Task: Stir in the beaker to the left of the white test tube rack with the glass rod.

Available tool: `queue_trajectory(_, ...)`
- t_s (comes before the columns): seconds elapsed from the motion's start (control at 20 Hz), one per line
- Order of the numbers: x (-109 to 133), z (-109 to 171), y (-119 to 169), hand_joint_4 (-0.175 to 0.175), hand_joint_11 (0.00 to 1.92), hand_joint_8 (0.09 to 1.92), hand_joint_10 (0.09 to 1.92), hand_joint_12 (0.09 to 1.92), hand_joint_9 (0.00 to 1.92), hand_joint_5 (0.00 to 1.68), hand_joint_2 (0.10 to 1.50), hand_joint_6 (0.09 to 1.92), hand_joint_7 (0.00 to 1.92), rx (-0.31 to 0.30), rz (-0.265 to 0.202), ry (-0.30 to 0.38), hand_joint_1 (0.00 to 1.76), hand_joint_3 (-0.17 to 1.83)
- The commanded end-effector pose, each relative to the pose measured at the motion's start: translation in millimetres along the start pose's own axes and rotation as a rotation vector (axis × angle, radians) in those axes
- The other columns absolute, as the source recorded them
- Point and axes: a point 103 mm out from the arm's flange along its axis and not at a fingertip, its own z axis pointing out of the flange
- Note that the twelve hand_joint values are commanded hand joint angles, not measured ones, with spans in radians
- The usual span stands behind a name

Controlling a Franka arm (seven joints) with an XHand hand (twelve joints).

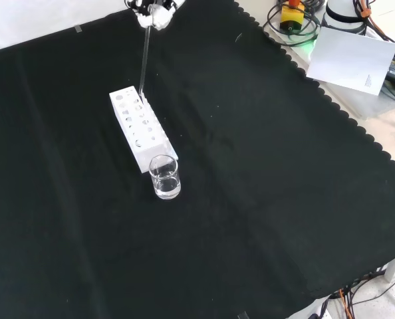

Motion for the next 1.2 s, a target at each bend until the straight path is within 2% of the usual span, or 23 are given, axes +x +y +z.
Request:
queue_trajectory(0.05,34,2,17,-0.175,1.63,1.38,1.08,0.88,1.58,1.14,1.09,0.45,0.94,-0.001,-0.086,0.048,1.28,0.05)
queue_trajectory(0.45,81,10,28,-0.175,1.63,1.39,1.08,0.88,1.58,1.14,1.09,0.45,0.94,0.021,-0.212,0.102,1.28,0.04)
queue_trajectory(0.8,100,25,34,-0.175,1.63,1.39,1.08,0.88,1.58,1.14,1.09,0.45,0.94,0.052,-0.258,0.156,1.28,0.04)
queue_trajectory(1.2,115,32,46,-0.175,1.63,1.39,1.08,0.88,1.58,1.14,1.09,0.45,0.94,0.06,-0.3,0.16,1.28,0.04)
